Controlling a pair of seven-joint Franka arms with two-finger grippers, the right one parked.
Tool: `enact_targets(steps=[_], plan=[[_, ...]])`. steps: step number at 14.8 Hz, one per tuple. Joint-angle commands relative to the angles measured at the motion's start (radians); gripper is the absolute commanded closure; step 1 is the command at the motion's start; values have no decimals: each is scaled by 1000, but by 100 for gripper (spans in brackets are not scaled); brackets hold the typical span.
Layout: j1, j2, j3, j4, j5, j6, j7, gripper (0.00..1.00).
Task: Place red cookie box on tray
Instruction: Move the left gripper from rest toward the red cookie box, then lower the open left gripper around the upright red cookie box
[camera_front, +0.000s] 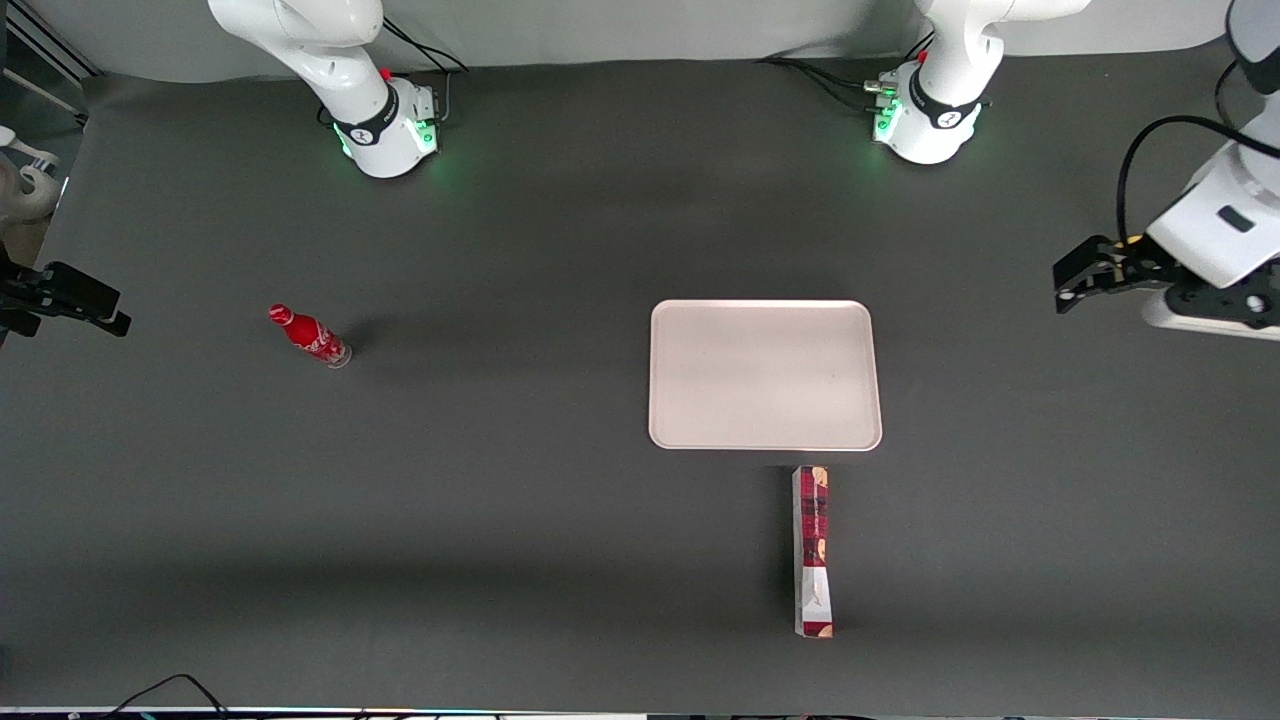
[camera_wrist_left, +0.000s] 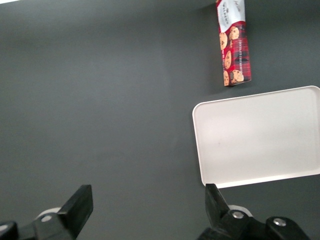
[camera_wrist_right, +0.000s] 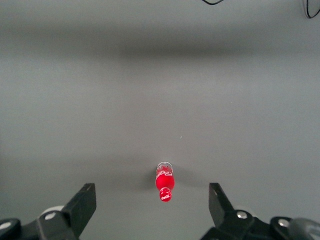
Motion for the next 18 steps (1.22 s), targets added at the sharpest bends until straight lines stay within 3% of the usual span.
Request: enact_targets(steps=[1,5,11,18], plan=[[-4,112,-50,108,-5,-2,-69,0],[-4,214,-106,159,-4,45,-95,0],[-8,357,-182,164,10,242,-184,0],[-18,589,-208,164,16,521,-187,0]])
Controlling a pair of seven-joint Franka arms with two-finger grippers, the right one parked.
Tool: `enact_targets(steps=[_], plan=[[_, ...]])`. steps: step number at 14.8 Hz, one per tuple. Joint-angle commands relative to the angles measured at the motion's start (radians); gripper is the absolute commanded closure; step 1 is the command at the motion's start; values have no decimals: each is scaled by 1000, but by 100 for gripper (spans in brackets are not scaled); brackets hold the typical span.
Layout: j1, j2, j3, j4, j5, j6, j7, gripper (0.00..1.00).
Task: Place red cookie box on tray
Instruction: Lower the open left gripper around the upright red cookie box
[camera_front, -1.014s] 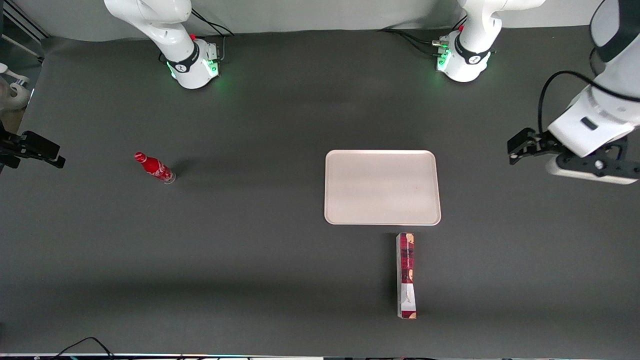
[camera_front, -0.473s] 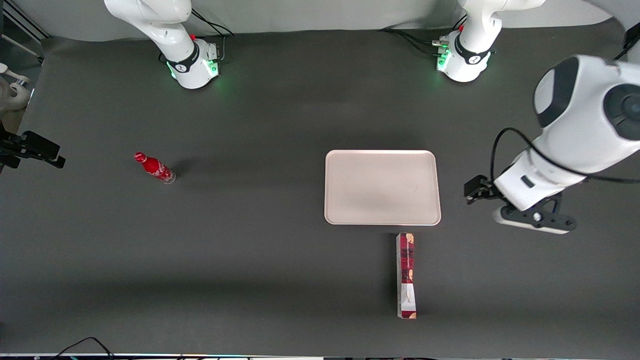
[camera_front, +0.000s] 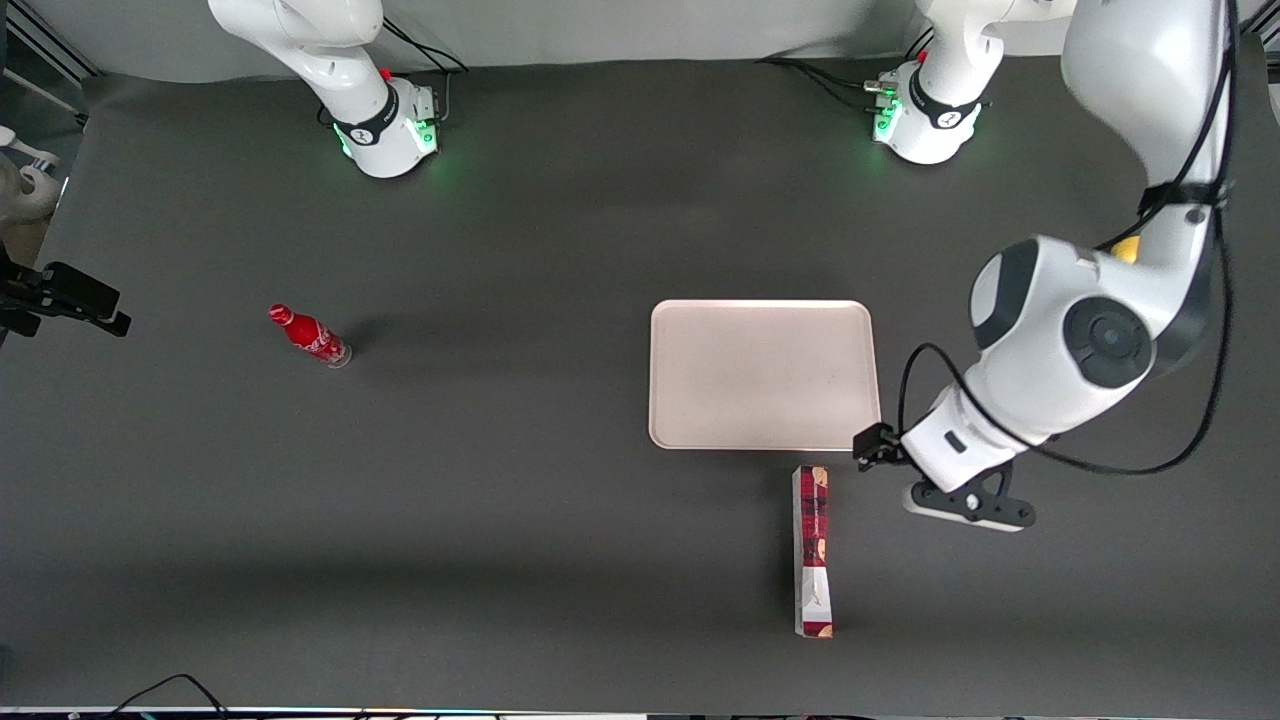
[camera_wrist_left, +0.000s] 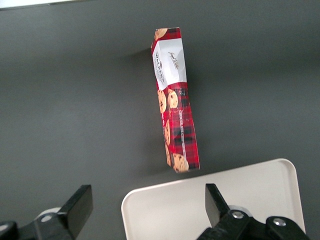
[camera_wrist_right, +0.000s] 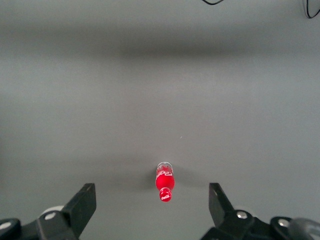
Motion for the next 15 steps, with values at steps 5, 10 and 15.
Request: enact_targets(steps=[5,10,15], plan=[[-37,209,-46,66,31,185,-98,0],[-57,328,-48,132,83,302,-106,0],[-61,437,-45,218,171,351,-106,0]])
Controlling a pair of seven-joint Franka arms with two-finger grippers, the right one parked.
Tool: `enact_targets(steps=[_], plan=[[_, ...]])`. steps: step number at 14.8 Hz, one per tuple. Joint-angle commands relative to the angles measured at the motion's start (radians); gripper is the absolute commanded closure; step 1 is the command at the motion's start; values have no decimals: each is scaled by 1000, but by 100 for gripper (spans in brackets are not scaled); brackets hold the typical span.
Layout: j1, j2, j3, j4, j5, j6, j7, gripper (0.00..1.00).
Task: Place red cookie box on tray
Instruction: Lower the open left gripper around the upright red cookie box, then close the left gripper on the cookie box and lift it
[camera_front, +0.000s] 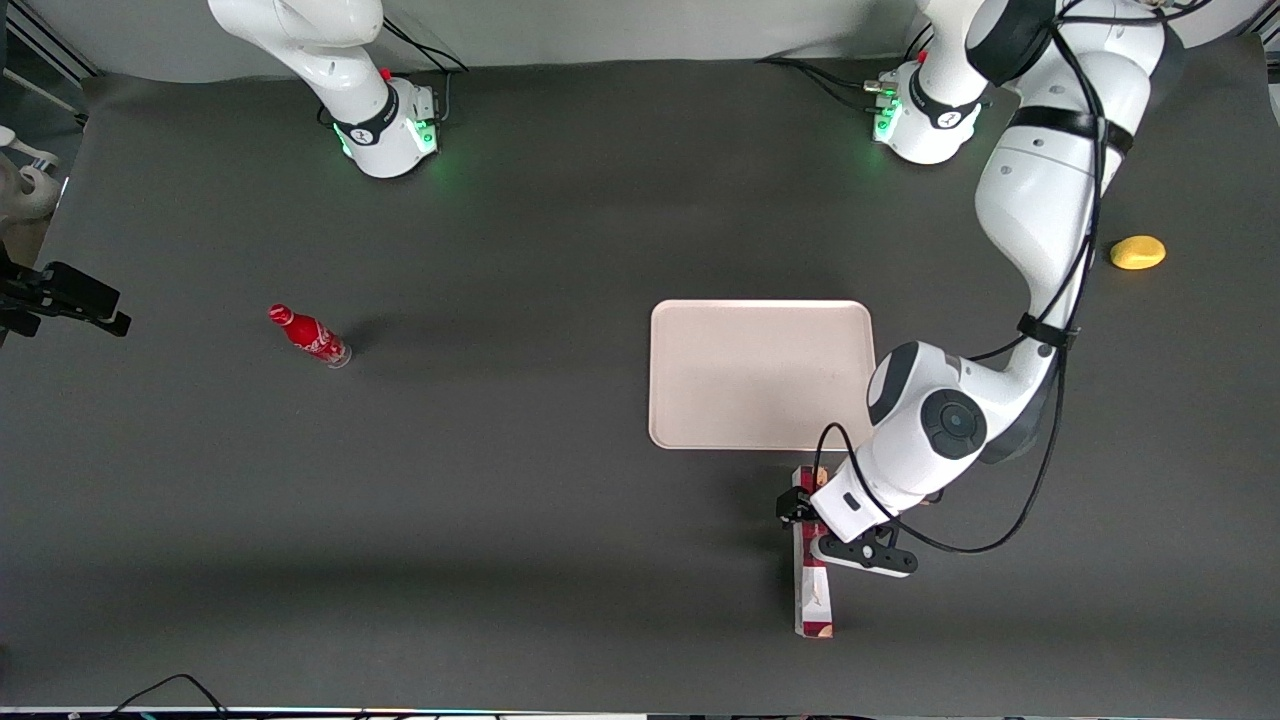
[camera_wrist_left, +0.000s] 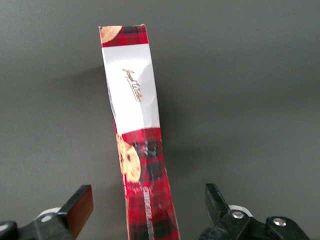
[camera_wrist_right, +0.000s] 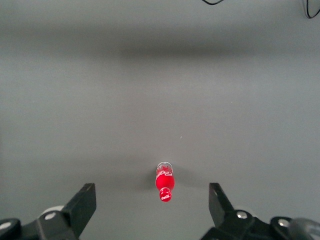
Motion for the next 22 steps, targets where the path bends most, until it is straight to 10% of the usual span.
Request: enact_targets(steps=[1,5,11,22], plan=[[-17,94,5,106,41,7,-20,0],[-17,122,8,115,62,45,-15,7],[-19,122,7,113,61,45,-20,100],[-17,-31,-12,184,67,-320,-15,100]])
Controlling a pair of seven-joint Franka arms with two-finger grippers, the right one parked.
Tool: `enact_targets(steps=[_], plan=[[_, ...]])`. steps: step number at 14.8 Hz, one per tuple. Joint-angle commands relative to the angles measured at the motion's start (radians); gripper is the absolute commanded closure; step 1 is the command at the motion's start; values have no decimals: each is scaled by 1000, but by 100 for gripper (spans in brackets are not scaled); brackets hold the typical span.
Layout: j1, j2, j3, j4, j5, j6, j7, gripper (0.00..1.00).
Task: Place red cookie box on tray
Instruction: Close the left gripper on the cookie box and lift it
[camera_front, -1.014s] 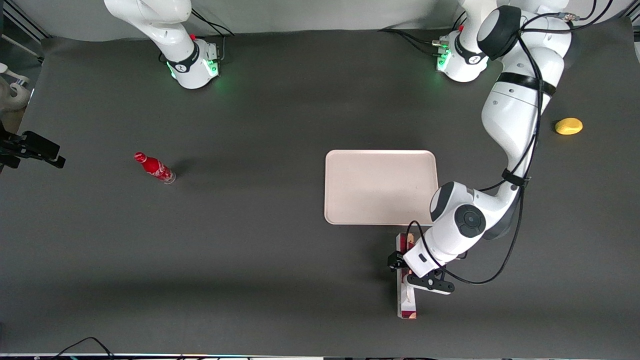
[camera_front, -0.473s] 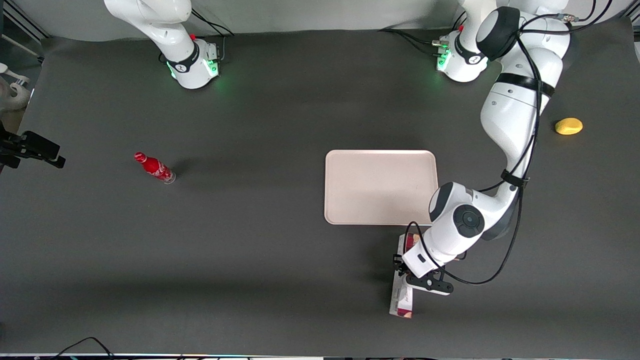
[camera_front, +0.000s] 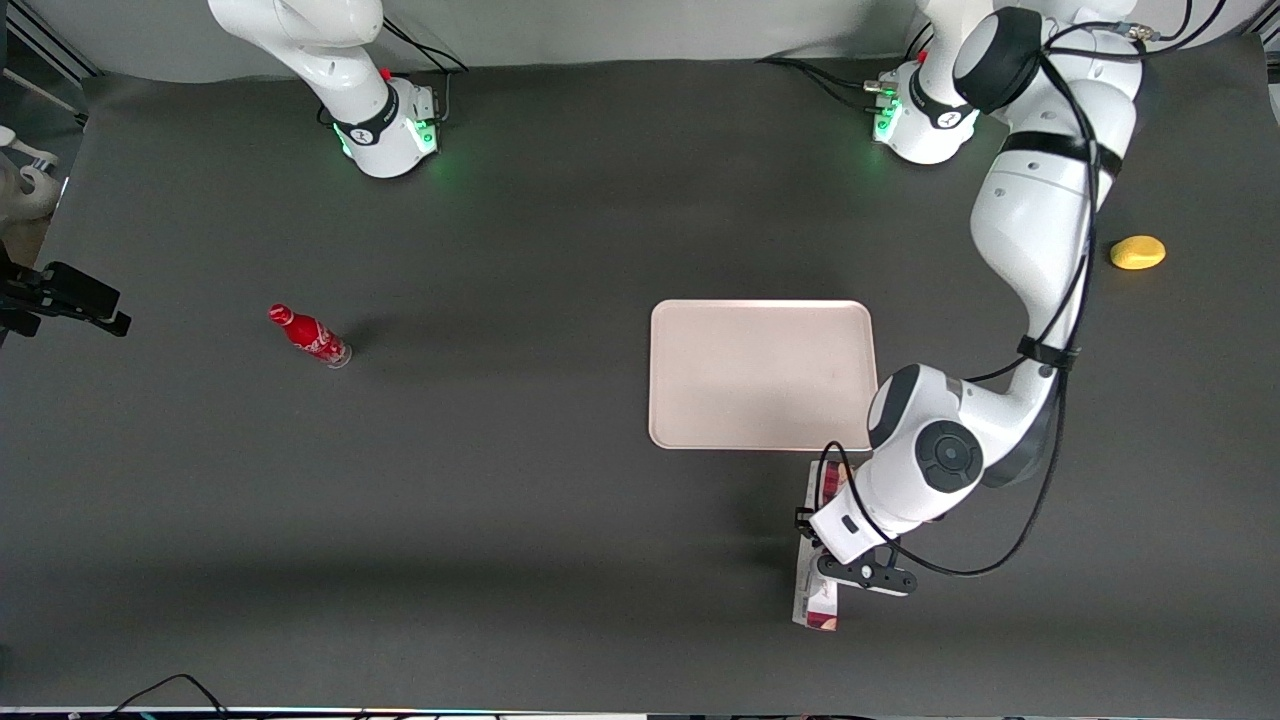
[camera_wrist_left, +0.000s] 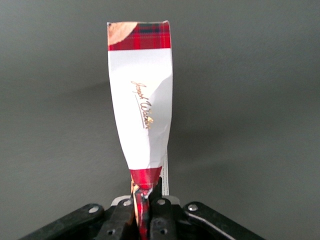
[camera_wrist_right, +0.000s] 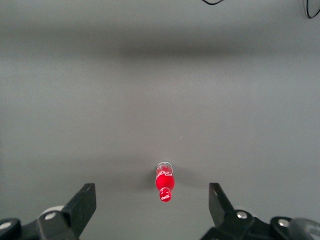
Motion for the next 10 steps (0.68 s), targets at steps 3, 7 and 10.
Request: enact_targets(steps=[3,7,10], plan=[[-9,-215,-18,1,14,-282,-17,100],[2,-373,-32,-7,5,-490,-15,100],[6,-456,-35,-21,-26,-615,-18,100]])
